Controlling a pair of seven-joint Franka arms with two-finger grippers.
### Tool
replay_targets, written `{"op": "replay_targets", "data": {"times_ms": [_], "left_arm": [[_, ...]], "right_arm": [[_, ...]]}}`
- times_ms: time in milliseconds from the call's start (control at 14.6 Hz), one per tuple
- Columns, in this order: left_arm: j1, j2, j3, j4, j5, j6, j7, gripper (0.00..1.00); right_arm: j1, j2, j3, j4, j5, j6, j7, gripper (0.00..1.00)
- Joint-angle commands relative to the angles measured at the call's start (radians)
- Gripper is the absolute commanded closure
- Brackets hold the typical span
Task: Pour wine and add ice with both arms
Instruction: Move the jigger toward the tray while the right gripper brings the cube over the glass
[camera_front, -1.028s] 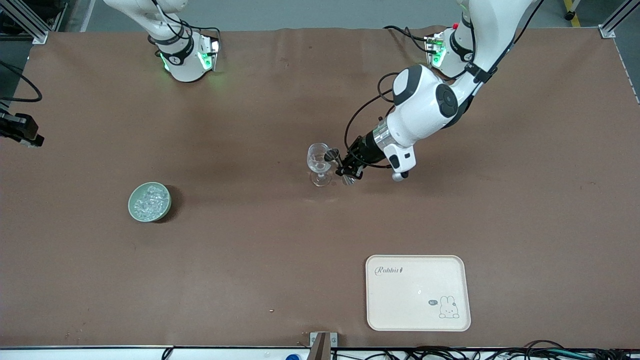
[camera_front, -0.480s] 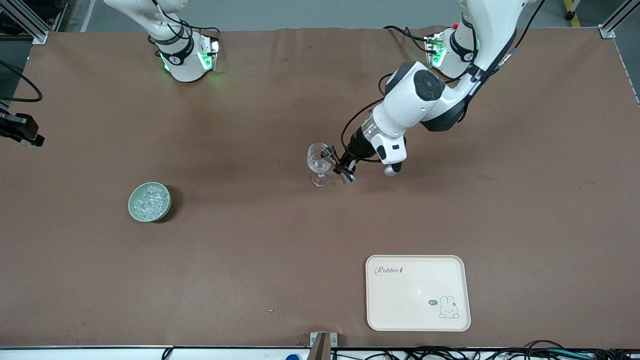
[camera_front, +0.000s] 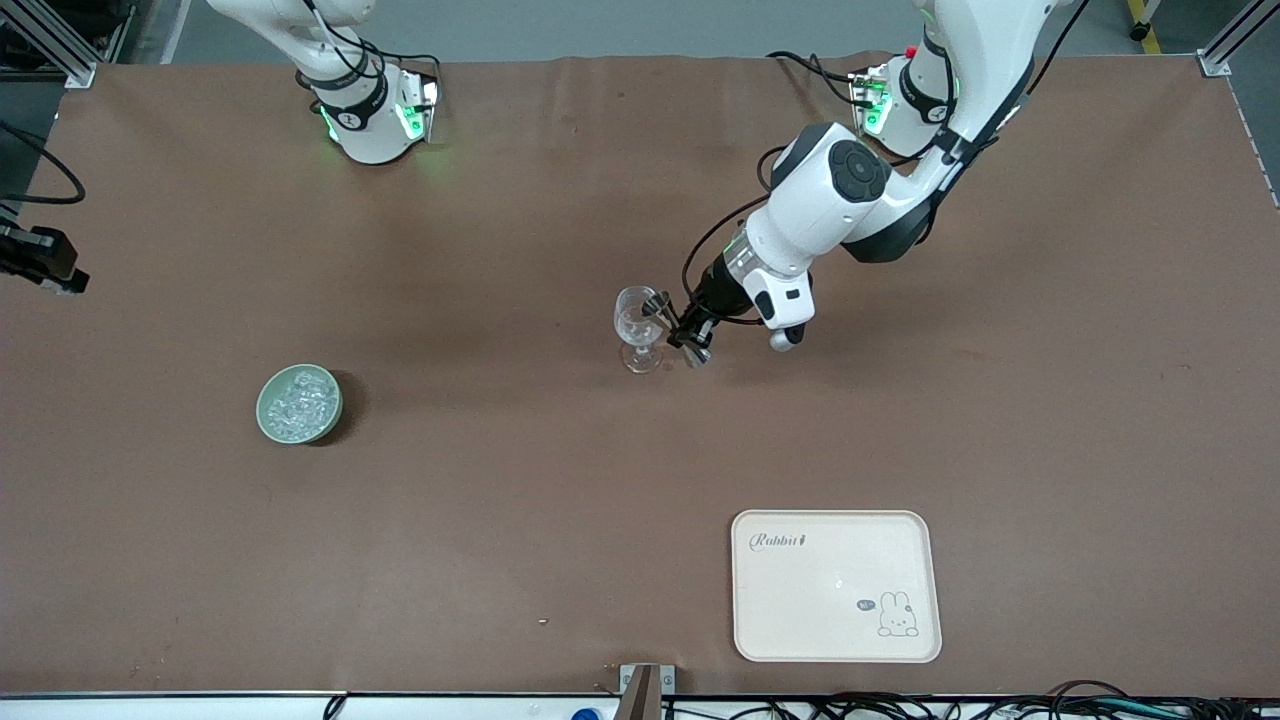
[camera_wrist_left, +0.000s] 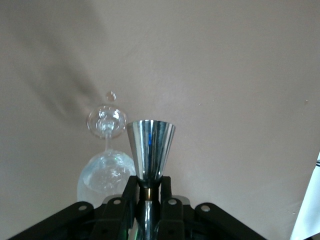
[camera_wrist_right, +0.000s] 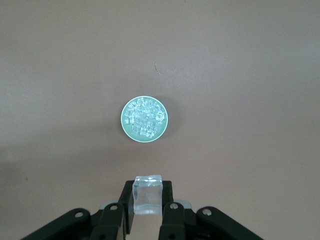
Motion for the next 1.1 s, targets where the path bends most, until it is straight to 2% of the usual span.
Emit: {"op": "replay_targets", "data": {"times_ms": [0, 274, 411, 617, 823, 1028], "left_arm": [[0.007, -0.006, -0.012, 0.004, -0.167, 0.001, 0.083, 1.00], [0.009, -0.028, 0.017, 0.004, -0.465, 0.001, 0.285, 1.00], [0.007, -0.036, 0.058, 0.010, -0.592, 0.001, 0.371, 1.00], [0.007, -0.032, 0.144, 0.020, -0.741, -0.002, 0.480, 1.00], [0.006, -0.003, 0.251, 0.066, -0.859, -0.026, 0.549, 1.00], [0.007, 0.025, 0.406, 0.126, -0.985, -0.175, 0.574, 1.00]], "right_arm": [[0.002, -0.010, 0.003, -0.008, 0.005, -0.011, 0.018, 0.99], [0.005, -0.013, 0.010, -0.008, 0.005, -0.021, 0.024, 0.99], [0.005, -0.014, 0.055, -0.003, 0.007, -0.032, 0.098, 0.99], [0.005, -0.014, 0.148, 0.003, 0.010, -0.052, 0.237, 0.99], [0.006, -0.010, 0.297, 0.044, 0.010, -0.049, 0.462, 0.99], [0.054, 0.016, 0.415, 0.050, -0.002, -0.008, 0.683, 0.99]]}}
